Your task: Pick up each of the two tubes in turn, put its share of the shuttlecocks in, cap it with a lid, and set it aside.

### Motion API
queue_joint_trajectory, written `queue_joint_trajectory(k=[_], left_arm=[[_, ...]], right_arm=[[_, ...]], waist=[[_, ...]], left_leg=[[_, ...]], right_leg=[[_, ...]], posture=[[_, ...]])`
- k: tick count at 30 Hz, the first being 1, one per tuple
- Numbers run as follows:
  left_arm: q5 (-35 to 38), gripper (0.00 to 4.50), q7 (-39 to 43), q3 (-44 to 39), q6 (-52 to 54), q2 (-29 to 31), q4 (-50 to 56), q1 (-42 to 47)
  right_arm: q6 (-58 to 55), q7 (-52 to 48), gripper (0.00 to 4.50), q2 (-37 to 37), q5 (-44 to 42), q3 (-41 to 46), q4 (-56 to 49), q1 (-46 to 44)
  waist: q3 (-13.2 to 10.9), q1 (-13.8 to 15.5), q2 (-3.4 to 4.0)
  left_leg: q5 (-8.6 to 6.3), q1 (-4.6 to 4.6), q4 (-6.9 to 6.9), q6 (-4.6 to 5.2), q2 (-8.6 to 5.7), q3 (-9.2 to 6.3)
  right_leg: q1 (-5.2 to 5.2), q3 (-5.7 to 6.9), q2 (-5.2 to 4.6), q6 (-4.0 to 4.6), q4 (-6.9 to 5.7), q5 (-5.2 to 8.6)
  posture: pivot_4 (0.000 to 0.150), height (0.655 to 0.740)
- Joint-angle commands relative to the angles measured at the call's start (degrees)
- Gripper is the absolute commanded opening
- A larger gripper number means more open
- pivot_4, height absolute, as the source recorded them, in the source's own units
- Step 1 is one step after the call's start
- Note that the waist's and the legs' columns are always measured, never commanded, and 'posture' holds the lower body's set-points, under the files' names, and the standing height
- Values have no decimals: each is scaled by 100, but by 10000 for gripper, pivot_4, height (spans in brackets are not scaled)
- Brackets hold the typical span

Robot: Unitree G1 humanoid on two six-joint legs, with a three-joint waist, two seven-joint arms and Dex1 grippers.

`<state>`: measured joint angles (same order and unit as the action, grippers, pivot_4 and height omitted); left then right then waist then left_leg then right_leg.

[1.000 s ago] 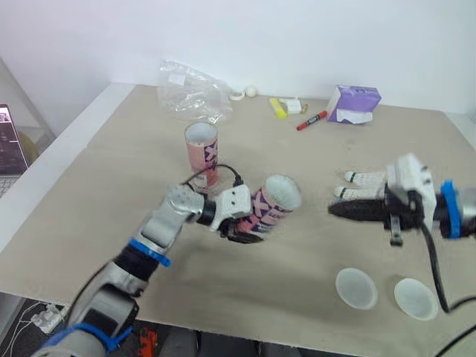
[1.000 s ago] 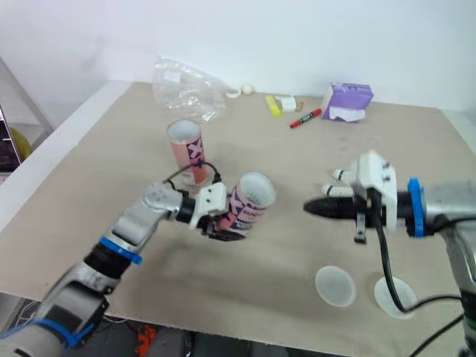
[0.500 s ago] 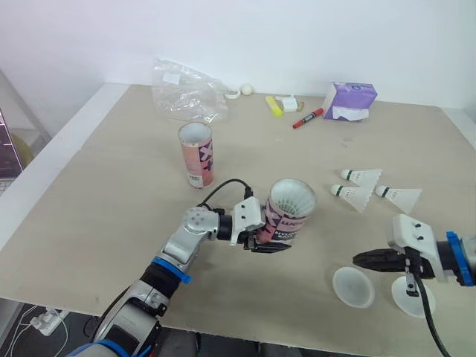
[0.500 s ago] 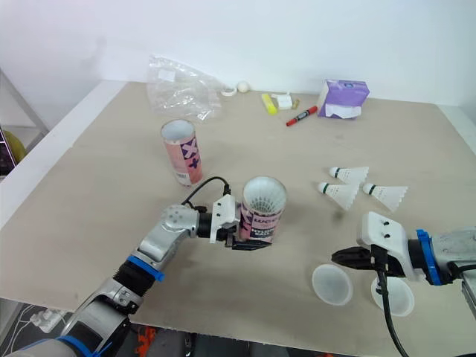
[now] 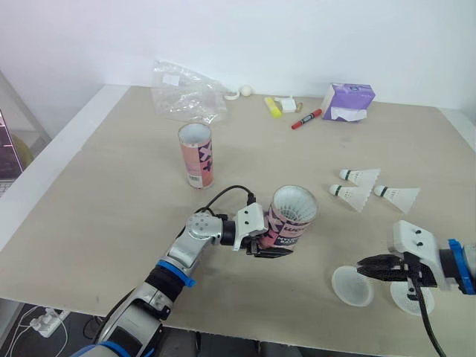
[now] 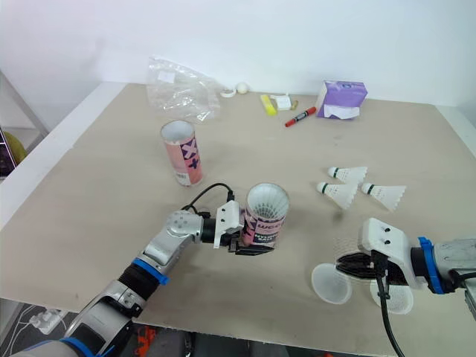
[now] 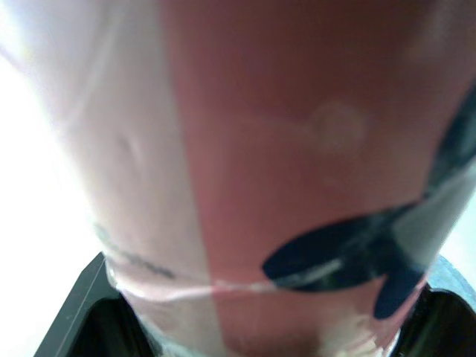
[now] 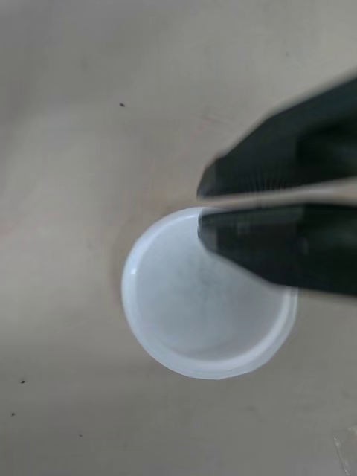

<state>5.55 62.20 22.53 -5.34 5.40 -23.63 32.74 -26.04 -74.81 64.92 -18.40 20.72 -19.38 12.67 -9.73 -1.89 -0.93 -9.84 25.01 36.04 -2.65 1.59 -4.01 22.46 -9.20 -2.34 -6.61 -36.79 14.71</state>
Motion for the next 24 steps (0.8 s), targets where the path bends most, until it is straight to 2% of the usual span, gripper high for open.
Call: queue_joint_trajectory(k=[1,2,3,5,12,24], left_arm=[[-29,30772,53,62,15,-9,-105,-77],[-11,30772,54,52,17,-21,-111,-85],[0,30772,57,46,13,-29,-120,-89],[-11,30772,64,49,-20,-18,-155,-103],[-79,30772,92,80,-53,76,-201,-145],[-144,30772,35,73,-119,92,-307,-95]], right_arm=[[42,99,24839,115,47,-16,-187,-107],[58,131,31849,123,80,-67,-199,-149],[58,149,32192,128,92,-101,-207,-181],[-29,215,36267,131,88,-219,-268,-299],[-376,545,36267,95,171,-671,-429,-646],[-843,698,36267,546,489,-1185,-510,-765]], waist=[[0,0,0],[0,0,0],[0,0,0],[0,0,1],[2,0,3],[4,-1,5]], left_leg=[[0,0,0,0,0,0],[0,0,0,0,0,0],[0,0,0,0,0,0],[0,0,0,0,0,0],[0,-2,-1,0,0,0],[0,-5,-3,0,1,-1]], right_leg=[[0,0,0,0,0,0],[-1,0,0,0,0,0],[-1,0,-1,0,0,0],[-1,0,0,0,0,0],[-2,0,0,0,0,1],[-3,0,0,2,0,1]], posture=[[1500,7400],[1500,7400],[1500,7400],[1500,7400],[1500,7400],[1500,7400]])
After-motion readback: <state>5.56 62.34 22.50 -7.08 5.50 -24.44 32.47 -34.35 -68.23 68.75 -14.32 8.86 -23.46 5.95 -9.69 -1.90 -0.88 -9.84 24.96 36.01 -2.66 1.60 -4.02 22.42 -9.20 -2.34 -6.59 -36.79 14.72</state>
